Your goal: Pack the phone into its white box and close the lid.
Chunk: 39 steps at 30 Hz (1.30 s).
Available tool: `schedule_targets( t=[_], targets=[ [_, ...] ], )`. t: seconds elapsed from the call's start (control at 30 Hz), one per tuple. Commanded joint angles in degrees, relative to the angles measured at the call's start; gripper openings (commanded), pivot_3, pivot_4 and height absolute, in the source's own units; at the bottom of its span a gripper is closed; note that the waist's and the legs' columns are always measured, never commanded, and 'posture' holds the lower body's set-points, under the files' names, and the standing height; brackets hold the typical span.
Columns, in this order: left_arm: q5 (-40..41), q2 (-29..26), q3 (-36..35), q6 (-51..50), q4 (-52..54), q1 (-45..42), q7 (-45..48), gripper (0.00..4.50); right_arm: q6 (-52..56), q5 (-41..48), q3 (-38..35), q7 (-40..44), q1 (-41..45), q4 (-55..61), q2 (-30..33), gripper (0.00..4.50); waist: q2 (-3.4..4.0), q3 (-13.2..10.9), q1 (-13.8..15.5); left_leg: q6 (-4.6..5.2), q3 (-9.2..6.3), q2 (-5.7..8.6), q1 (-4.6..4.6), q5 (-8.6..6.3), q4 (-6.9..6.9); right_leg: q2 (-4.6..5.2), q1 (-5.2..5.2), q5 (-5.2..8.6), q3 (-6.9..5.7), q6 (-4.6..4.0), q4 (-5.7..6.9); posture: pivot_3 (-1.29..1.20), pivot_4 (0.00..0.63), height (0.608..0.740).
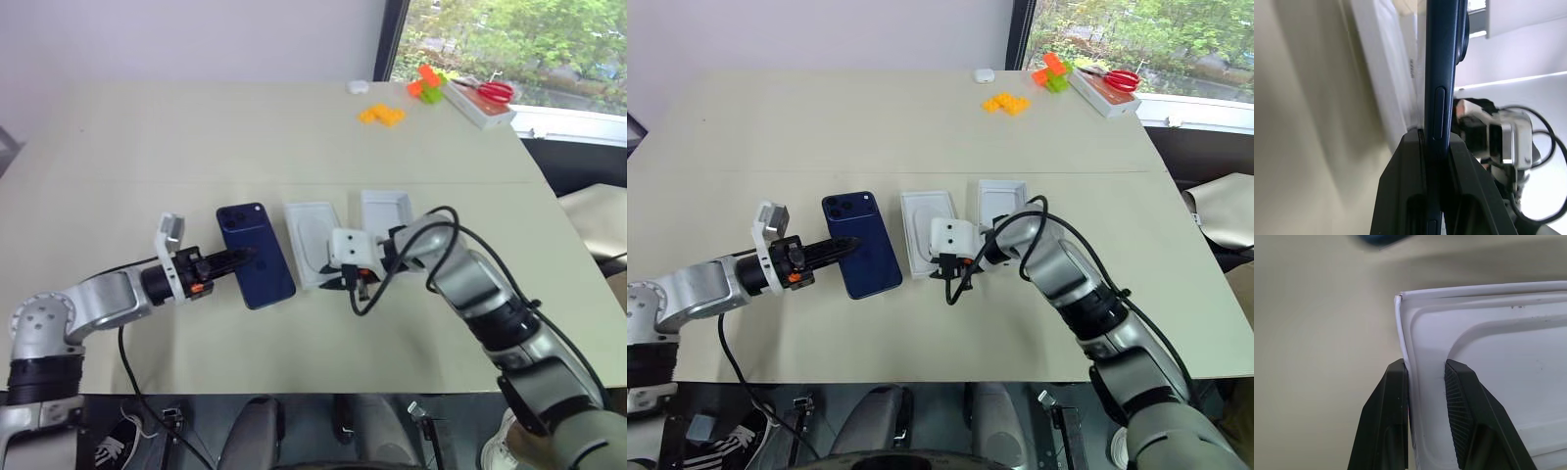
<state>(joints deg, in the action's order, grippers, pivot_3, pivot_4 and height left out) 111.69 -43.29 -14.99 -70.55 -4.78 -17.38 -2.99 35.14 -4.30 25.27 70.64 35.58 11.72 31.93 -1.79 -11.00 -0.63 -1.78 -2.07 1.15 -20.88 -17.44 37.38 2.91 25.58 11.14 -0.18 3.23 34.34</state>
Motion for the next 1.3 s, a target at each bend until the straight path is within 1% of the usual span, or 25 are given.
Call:
schedule_targets(
  t=[0.03, 0.2, 0.37, 0.53, 0.7, 0.77, 0.83, 0.9, 0.97, 1.1, 1.17, 1.2, 1.3],
  targets=[
    [1.3, -2.5, -2.7, -0.4, -1.5, -3.3, 3.1, 0.00, 7.4, 1.1, 0.6, -2.5, -2.7, 6.9, 0.5, 0.57, -0.01, 0.0, 0.1, 0.00, 0.00, 0.01, 0.00, 0.00, 0.00, -0.01, 0.00, 0.00, 0.00, -0.01, 0.00, 0.00, 0.150, 0.740],
    [1.3, -5.0, -2.9, -0.8, -5.1, -6.3, 4.1, 0.00, 13.4, 1.9, 2.1, -6.3, -3.8, 10.5, -0.6, 0.57, -0.01, 0.0, -0.1, 0.00, 0.01, 0.01, 0.00, 0.00, 0.12, -0.02, -0.05, 0.01, 0.00, -0.01, 0.01, 0.00, 0.150, 0.740],
    [1.2, -6.6, -1.9, -0.6, -7.5, -8.5, 4.3, 0.00, 17.0, 1.0, 3.8, -12.3, -3.0, 9.3, -3.9, 0.57, -0.03, 0.0, -0.1, 0.00, 0.01, 0.00, 0.00, 0.00, 0.24, -0.06, -0.06, 0.01, 0.00, -0.01, 0.09, 0.00, 0.150, 0.740],
    [-0.3, -6.4, -1.3, -0.5, -7.2, -8.9, 4.7, 0.00, 20.5, 2.8, 4.9, -13.9, -2.8, 9.5, -4.5, 0.57, -0.03, 0.0, -0.1, 0.05, 0.01, 0.00, 0.00, -0.02, 0.55, -0.03, -0.12, 0.01, 0.00, -0.02, 0.27, 0.00, 0.150, 0.740],
    [-1.8, -6.0, -0.9, -0.6, -6.8, -9.0, 5.1, 0.00, 20.4, 4.2, 5.3, -14.4, -2.0, 8.8, -4.5, 0.57, -0.06, 0.0, 0.0, 0.07, 0.00, 0.02, 0.01, -0.04, 0.68, -0.02, -0.13, 0.02, 0.00, -0.03, 0.47, 0.00, 0.150, 0.740],
    [-2.2, -5.8, -0.8, -0.8, -6.7, -9.0, 5.4, 0.00, 19.5, 4.6, 5.3, -14.5, -2.0, 8.8, -4.1, 1.61, -0.07, 0.0, -0.1, 0.07, 0.01, 0.03, 0.05, -0.03, 0.70, -0.02, -0.12, 0.02, 0.01, -0.03, 0.57, 0.00, 0.150, 0.740],
    [-2.1, -5.6, -0.6, -1.0, -6.6, -9.1, 5.6, 0.00, 17.9, 4.8, 5.5, -14.4, -1.7, 9.0, -3.5, 2.47, -0.04, 0.0, -0.2, 0.07, 0.01, 0.02, 0.06, -0.03, 0.70, -0.04, -0.10, 0.02, 0.01, -0.03, 0.61, 0.00, 0.150, 0.740],
    [-2.4, -5.4, -0.4, -1.0, -6.2, -9.1, 5.7, 0.00, 15.7, 5.2, 4.9, -14.2, -0.8, 8.7, -2.8, 3.46, -0.04, 0.0, -0.1, 0.07, 0.02, 0.02, 0.06, -0.03, 0.70, -0.04, -0.07, 0.02, 0.01, -0.01, 0.67, 0.00, 0.150, 0.740],
    [-2.4, -5.2, 0.0, -1.3, -5.9, -9.3, 5.8, 0.00, 17.2, 9.2, 0.5, -12.6, 1.0, 8.7, -3.3, 3.46, -0.04, 0.0, -0.2, 0.07, 0.02, 0.02, 0.05, -0.03, 0.70, -0.04, -0.07, 0.02, 0.01, -0.01, 0.67, 0.00, 0.150, 0.740],
    [-4.0, -4.7, 1.2, -2.1, -4.8, -10.0, 5.7, 0.00, 16.6, 19.6, -12.1, -11.0, 3.3, 6.8, -6.2, 3.46, -0.04, 0.0, -0.2, 0.08, 0.04, 0.01, 0.05, -0.03, 0.72, -0.06, -0.06, 0.01, 0.02, 0.00, 0.68, 0.00, 0.150, 0.740],
    [-2.1, -3.9, 2.3, -2.2, -3.6, -10.7, 5.2, 0.00, 18.1, 24.5, -17.1, -9.7, 3.8, 5.8, -6.0, 3.46, -0.04, 0.0, 0.0, 0.08, 0.01, 0.01, 0.05, -0.03, 0.72, -0.07, -0.07, 0.01, 0.02, 0.00, 0.72, 0.00, 0.150, 0.740],
    [-1.8, -3.1, 3.2, -2.1, -2.5, -11.0, 5.1, 0.00, 18.6, 26.4, -19.3, -8.7, 3.7, 5.0, -5.0, 3.46, -0.05, 0.0, 0.1, 0.08, -0.04, 0.00, 0.04, -0.03, 0.72, -0.06, -0.08, 0.01, 0.00, 0.00, 0.72, 0.00, 0.150, 0.740],
    [-3.4, 1.1, 6.8, -1.0, -0.8, -12.6, 2.2, 0.00, 13.6, 30.0, -25.0, -2.9, 0.2, 2.5, 1.2, 3.46, -0.02, 0.0, 1.0, 0.20, -0.07, 0.14, -0.01, -0.10, 0.72, 0.09, -0.11, 0.01, 0.00, 0.00, 0.69, 0.00, 0.150, 0.740]
  ],
)
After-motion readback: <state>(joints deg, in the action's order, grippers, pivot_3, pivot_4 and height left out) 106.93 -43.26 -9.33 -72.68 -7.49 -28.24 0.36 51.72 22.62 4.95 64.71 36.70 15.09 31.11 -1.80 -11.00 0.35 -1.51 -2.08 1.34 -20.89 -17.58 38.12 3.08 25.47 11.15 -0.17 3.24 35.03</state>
